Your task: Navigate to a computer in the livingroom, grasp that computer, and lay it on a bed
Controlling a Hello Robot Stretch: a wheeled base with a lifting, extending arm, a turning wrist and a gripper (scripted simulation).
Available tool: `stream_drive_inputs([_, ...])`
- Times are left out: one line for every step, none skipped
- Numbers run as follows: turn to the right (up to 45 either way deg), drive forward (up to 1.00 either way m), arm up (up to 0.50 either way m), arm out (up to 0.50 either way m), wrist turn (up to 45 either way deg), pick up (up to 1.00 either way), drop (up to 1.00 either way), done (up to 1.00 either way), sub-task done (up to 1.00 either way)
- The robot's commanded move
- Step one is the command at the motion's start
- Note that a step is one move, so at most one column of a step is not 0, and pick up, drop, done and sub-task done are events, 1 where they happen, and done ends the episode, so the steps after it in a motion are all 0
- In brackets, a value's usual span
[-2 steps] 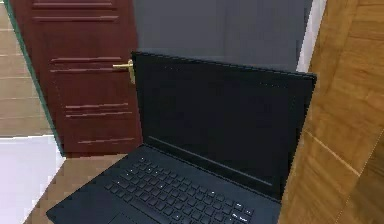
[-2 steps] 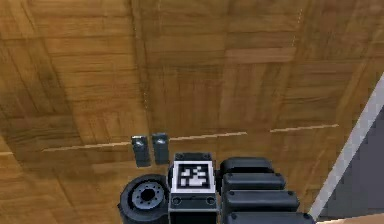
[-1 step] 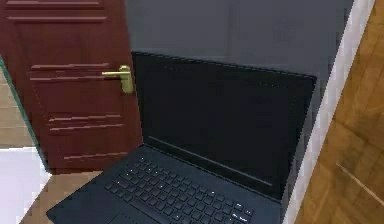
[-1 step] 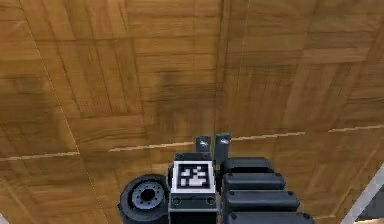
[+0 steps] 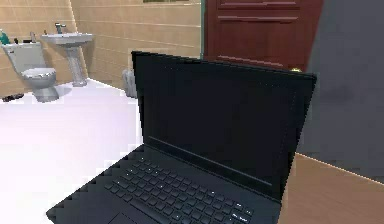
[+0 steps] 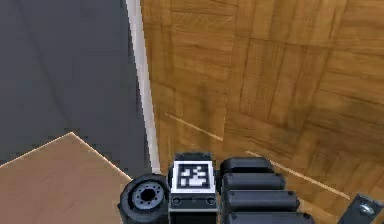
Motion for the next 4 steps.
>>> stream_drive_inputs([0.0, 0.30, 0.00, 0.00, 0.0, 0.00, 0.00, 0.00, 0.00])
stream_drive_inputs([-45.0, 0.00, 0.00, 0.00, 0.0, 0.00, 0.00, 0.00, 0.00])
stream_drive_inputs([-6.0, 0.00, 0.00, 0.00, 0.0, 0.00, 0.00, 0.00, 0.00])
stream_drive_inputs([0.0, 0.40, 0.00, 0.00, 0.0, 0.00, 0.00, 0.00, 0.00])
